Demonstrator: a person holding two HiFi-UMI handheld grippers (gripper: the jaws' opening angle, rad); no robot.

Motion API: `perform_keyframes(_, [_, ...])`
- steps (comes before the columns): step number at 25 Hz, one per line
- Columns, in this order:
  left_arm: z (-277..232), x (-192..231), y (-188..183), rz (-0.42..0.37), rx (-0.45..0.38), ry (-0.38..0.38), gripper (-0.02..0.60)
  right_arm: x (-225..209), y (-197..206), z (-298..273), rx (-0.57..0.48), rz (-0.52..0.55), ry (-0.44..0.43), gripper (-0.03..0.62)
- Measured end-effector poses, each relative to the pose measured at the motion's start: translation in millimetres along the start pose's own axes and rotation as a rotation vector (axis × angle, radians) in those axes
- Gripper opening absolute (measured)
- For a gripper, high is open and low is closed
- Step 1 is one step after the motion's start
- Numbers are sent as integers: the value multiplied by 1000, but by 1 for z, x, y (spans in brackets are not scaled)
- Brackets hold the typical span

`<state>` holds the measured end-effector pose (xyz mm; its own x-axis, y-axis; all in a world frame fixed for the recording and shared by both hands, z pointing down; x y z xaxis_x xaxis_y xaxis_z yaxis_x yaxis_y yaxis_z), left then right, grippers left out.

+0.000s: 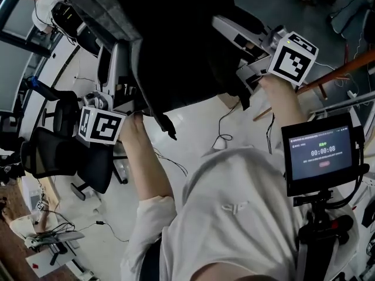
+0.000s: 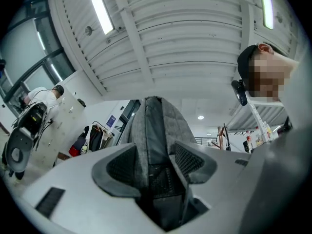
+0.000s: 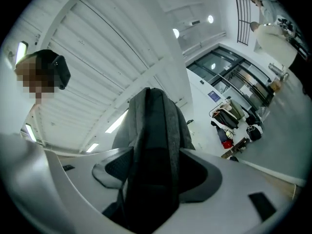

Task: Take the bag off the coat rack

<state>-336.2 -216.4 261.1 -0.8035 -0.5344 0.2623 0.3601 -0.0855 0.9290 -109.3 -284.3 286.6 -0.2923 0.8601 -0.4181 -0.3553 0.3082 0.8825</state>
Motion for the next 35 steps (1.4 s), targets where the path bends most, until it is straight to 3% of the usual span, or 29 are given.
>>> perform_keyframes(16, [30, 15, 89, 181, 125, -60, 252, -27, 81, 33, 120, -154, 86, 293])
perform_keyframes(35, [27, 21, 120, 228, 193, -72, 252, -45, 109, 45, 140, -207, 160, 292])
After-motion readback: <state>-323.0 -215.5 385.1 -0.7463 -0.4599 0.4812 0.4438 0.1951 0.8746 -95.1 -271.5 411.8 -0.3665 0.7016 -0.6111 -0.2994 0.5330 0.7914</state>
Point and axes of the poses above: the fingertips, and each gripper's own axes: z backward along the fingers, x to its left, y out of its underside, the point moved 2 cm from there along z, backward along the fingers, and after that the axes turned 8 degrees about x, right-handed, at the moved point
